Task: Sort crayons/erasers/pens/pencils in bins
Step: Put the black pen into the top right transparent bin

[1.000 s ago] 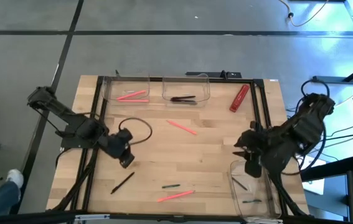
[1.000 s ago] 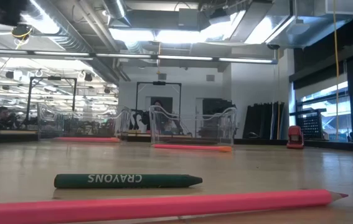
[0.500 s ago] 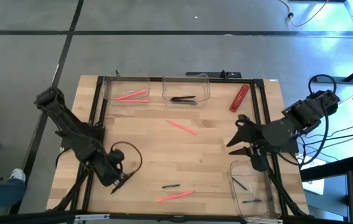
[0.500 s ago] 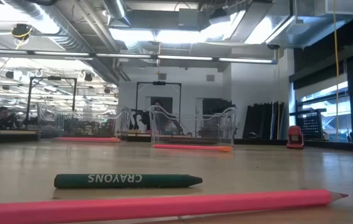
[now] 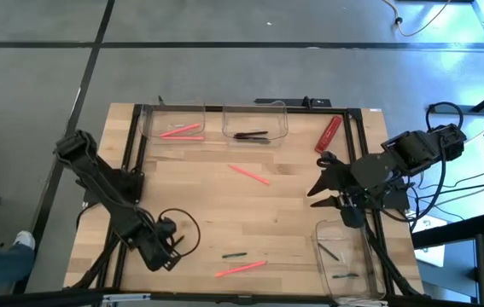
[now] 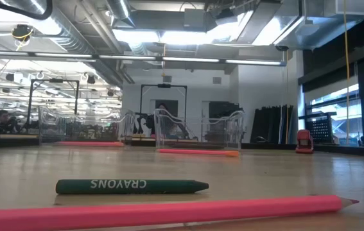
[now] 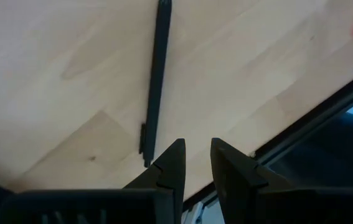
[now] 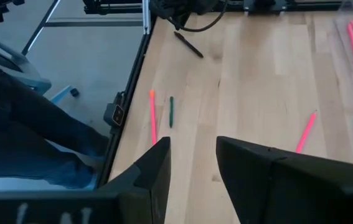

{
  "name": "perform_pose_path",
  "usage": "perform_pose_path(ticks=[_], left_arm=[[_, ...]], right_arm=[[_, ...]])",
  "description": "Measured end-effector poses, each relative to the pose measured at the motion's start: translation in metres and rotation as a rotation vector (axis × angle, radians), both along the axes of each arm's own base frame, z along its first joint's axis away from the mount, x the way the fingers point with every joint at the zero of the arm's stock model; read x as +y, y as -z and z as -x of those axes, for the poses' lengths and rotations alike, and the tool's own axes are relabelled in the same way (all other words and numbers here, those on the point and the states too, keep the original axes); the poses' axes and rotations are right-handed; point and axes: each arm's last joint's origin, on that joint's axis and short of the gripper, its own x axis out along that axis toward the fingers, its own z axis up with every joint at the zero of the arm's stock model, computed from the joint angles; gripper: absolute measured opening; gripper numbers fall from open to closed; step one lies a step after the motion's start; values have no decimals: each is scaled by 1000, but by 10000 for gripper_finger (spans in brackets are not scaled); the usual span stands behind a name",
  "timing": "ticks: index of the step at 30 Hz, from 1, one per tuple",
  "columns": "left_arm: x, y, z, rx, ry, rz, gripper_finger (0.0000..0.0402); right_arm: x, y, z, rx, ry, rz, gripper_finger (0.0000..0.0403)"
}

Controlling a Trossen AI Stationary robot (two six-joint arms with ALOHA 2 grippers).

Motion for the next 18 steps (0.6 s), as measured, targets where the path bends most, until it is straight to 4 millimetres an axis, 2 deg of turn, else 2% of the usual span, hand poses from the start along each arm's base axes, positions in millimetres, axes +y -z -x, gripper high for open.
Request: perform_pose_path(ticks=[18], left_arm=[[-2, 2, 2, 73, 63, 47, 69]], right_arm=[[0, 0, 0, -5, -16, 18, 131]])
